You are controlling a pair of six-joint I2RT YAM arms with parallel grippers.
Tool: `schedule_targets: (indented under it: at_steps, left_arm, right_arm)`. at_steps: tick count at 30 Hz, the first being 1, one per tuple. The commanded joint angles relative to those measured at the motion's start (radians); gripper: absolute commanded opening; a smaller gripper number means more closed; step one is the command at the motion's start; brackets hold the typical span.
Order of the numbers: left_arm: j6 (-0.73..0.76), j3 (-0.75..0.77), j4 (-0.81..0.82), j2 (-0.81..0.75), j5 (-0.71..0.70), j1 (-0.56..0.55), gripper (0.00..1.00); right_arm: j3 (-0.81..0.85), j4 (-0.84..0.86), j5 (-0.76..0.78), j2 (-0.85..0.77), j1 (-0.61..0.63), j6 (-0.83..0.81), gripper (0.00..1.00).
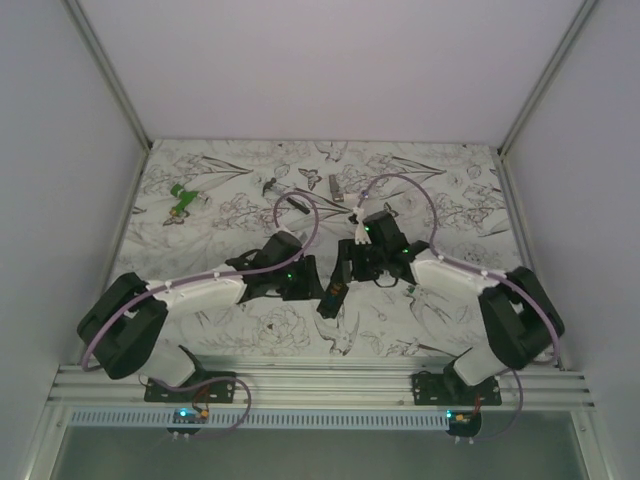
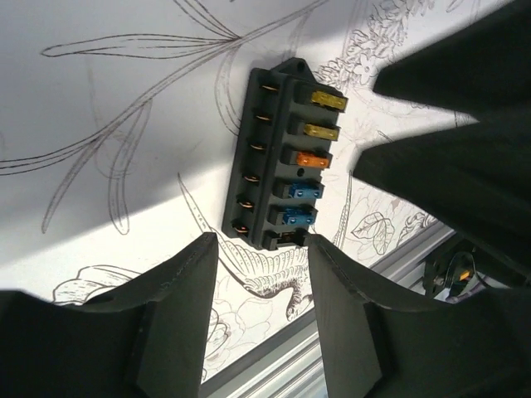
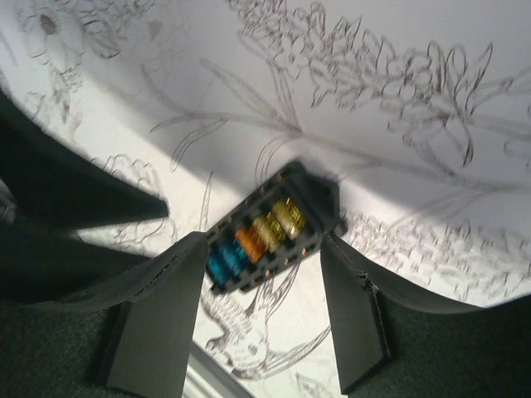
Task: Snap on the fuse box
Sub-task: Adjust the fuse box base at the center of the board.
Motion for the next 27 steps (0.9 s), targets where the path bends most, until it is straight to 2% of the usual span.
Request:
schedule_targets:
  at_steps: [1, 7, 13, 18, 27]
  left_arm:
    - [-0.017, 0.017, -0.015, 0.026, 0.073, 0.033, 0.48]
    - [-0.011, 0.068, -0.014, 0.081, 0.136, 0.036, 0.44]
    - [-0.013, 0.083, -0.015, 0.120, 0.165, 0.036, 0.41]
    - [-0.021, 0.086, -0.015, 0.147, 0.178, 0.036, 0.36]
    - [-0.029, 0.090, -0.015, 0.176, 0.182, 0.036, 0.28]
  right_arm:
    - [-0.105, 0.056, -0.021, -0.117, 0.006, 0.109, 0.62]
    - [-0.280, 0.253, -0.098, -0.200, 0.012, 0.279, 0.58]
    - [-0.330, 0.373, -0.127, -0.145, 0.018, 0.354, 0.53]
    - [-0.332, 0.414, -0.131, -0.106, 0.023, 0.372, 0.50]
    - [-0.318, 0.384, -0.120, -0.059, 0.035, 0.368, 0.42]
